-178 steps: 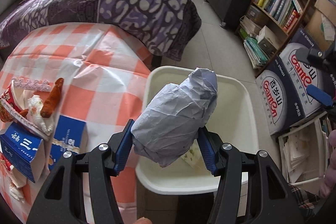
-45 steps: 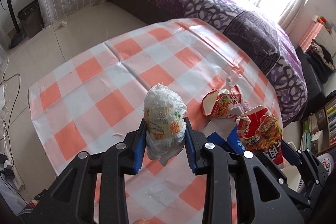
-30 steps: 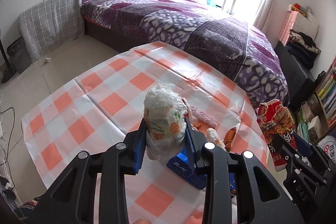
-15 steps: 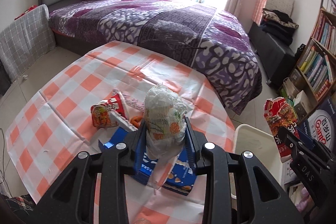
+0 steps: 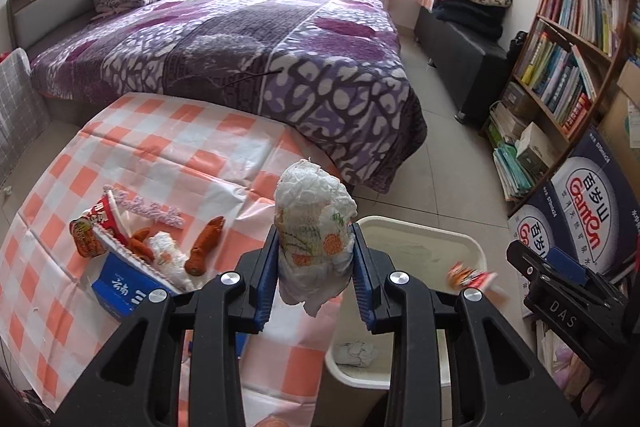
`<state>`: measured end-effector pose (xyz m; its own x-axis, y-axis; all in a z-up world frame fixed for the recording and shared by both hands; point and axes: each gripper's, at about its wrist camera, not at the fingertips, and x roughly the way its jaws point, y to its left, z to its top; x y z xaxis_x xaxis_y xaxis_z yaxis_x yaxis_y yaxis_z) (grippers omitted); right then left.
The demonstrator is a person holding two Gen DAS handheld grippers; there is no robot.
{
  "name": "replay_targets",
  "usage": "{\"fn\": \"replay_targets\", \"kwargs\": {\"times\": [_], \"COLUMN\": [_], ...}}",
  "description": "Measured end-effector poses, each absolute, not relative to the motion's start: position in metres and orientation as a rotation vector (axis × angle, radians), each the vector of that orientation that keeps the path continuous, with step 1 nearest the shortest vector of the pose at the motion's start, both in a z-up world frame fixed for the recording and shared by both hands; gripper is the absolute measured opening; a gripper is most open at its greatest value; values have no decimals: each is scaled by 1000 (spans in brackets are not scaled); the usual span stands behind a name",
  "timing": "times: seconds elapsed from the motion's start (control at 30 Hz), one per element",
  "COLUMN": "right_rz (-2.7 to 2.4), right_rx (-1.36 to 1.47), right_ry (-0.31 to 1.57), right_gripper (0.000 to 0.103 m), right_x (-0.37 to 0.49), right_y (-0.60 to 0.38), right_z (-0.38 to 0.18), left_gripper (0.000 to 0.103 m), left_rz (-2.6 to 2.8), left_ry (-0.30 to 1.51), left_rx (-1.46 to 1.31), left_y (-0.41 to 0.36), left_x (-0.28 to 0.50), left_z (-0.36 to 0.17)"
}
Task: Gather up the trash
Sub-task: 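Open both tools to drop the packet and bag into the bin, then grasp the blue carton with the left tool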
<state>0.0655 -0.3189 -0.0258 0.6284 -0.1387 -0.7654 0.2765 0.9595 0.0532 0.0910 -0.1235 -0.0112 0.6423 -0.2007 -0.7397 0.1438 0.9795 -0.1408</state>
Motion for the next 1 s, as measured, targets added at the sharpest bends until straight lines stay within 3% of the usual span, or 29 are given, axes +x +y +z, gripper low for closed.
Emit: {"fn": "replay_targets", "kwargs": {"times": [0.2, 0.7, 0.73, 0.8, 1.0], "right_rz": [-337, -496, -502, -512, -538], "right_rx": [248, 397, 400, 404, 404], "right_ry": [835, 768, 767, 770, 769], "right_gripper": [82, 89, 90, 90, 93], "right_x": [54, 29, 28, 27, 29], "right_y": [-361, -432, -434, -438, -442], "right_z": [-24, -21, -22, -24, -26], "left_gripper": [33, 36, 40, 57, 70], "left_rz": [-253, -372, -378, -394, -396], "left_ry": [867, 946, 952, 964, 967], "left_rx": [-35, -2, 1, -2, 6], "left_y": [-166, -242, -246, -253, -256], "left_x": [97, 111, 112, 115, 117], "left_z": [-16, -36, -37, -39, -42]}}
